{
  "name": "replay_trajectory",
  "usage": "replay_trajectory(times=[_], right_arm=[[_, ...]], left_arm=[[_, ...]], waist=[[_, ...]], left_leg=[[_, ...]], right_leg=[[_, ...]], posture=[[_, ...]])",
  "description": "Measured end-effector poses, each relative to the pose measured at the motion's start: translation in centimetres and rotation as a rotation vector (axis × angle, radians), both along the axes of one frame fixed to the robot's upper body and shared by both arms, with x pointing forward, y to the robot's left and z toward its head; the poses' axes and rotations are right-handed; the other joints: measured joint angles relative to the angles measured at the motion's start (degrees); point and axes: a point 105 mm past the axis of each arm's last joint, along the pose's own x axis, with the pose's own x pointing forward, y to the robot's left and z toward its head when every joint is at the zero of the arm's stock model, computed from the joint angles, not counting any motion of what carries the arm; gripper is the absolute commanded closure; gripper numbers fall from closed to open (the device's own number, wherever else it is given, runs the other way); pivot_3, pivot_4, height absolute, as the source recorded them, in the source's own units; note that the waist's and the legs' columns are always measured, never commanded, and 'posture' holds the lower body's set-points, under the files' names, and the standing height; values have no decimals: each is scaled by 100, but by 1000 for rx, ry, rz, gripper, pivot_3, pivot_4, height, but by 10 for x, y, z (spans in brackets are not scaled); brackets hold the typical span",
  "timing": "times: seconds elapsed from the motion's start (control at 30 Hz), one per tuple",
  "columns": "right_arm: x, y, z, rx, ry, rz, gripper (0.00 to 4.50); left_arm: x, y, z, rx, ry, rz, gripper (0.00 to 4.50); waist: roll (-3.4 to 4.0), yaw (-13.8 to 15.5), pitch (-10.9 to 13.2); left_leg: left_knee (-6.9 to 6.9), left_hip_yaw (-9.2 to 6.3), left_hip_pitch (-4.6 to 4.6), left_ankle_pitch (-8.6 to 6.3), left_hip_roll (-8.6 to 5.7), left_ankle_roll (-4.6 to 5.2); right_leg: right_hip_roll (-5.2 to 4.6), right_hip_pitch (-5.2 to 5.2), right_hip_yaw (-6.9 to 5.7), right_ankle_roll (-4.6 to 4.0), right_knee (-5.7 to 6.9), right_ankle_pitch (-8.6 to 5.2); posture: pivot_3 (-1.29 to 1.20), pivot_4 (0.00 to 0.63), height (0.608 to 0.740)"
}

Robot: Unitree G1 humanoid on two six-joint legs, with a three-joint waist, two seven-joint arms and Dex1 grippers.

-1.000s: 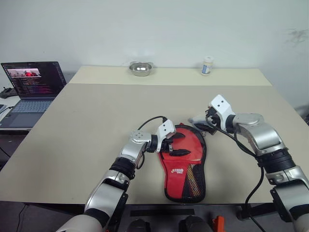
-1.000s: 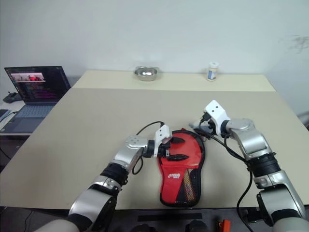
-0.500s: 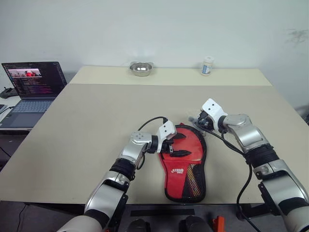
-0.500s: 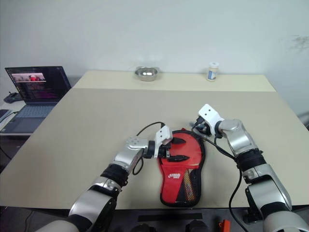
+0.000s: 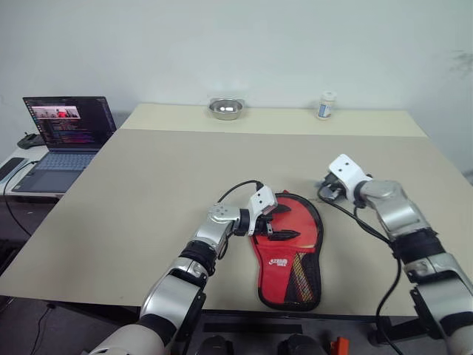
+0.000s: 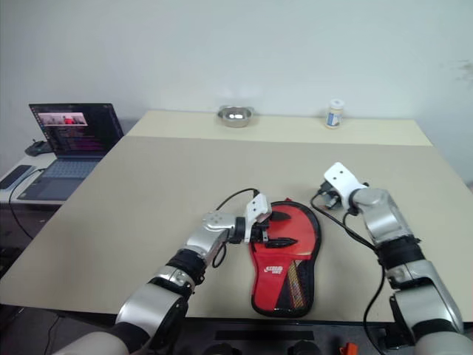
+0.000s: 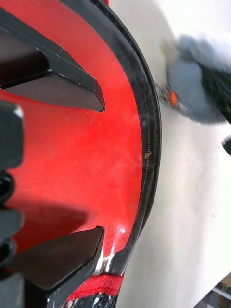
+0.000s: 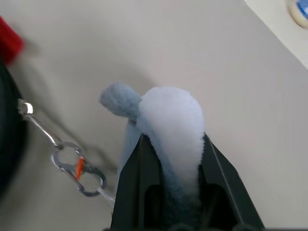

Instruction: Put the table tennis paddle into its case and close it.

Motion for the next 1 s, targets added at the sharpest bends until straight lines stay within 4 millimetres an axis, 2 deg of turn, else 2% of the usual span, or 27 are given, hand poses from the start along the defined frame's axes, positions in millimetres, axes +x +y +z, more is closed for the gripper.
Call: replay_trajectory(times=[0.13, 0.27, 0.4, 0.47, 0.63, 0.8, 0.87, 1.0], right_arm=[[-26, -27, -1, -5, 33, -44, 4188], [-64, -31, 6, 42, 95, -26, 4188], [-106, -15, 28, 114, 141, 41, 4204], [-123, -2, 30, 143, 180, 78, 4205], [-154, 8, 23, 172, 269, 95, 4205], [-176, 7, 19, 171, 337, 103, 4205], [-195, 8, 11, 180, 401, 124, 4206], [-238, 29, -6, 222, 531, 272, 4208]], left_arm=[[-2, -7, -3, -8, 17, -1, 336], [-2, -13, -4, 5, 14, -1, 336], [-2, -17, -7, 27, 14, -6, 336], [-2, -18, -8, 34, 16, -9, 336], [-4, -21, -9, 52, 3, -31, 336], [-5, -24, -11, 61, 5, -41, 336], [-7, -26, -11, 63, 5, -55, 336], [-12, -30, -14, 68, 4, -83, 336]], waist=[[29, 83, -20], [59, 123, -40], [51, 129, -58], [40, 125, -64], [30, 125, -70], [35, 132, -75], [36, 164, -82], [43, 225, -131]], left_leg=[[-3, -16, -4, -8, -9, 12], [-5, -44, -12, -14, -19, 23], [-1, -67, -12, -18, -43, 33], [-2, -82, -14, -17, -54, 35], [-5, -94, -18, -22, -72, 48], [-7, -138, -14, -27, -73, 60], [-10, -156, -16, -39, -77, 76], [-9, -160, -16, -69, -91, 90]], right_leg=[[-4, 13, -10, 6, -22, -2], [-6, 41, -32, 25, -72, 8], [-21, 53, -39, 37, -89, 13], [-30, 57, -47, 39, -92, 12], [-55, 68, -62, 54, -102, 3], [-76, 120, -130, 58, -155, 0], [-84, 139, -151, 62, -174, -11], [-87, 152, -151, 88, -179, -37]], posture=[[0, 150, 740], [0, 150, 740], [0, 150, 740], [0, 150, 740], [0, 150, 740], [0, 150, 740], [0, 150, 740], [0, 150, 740]])
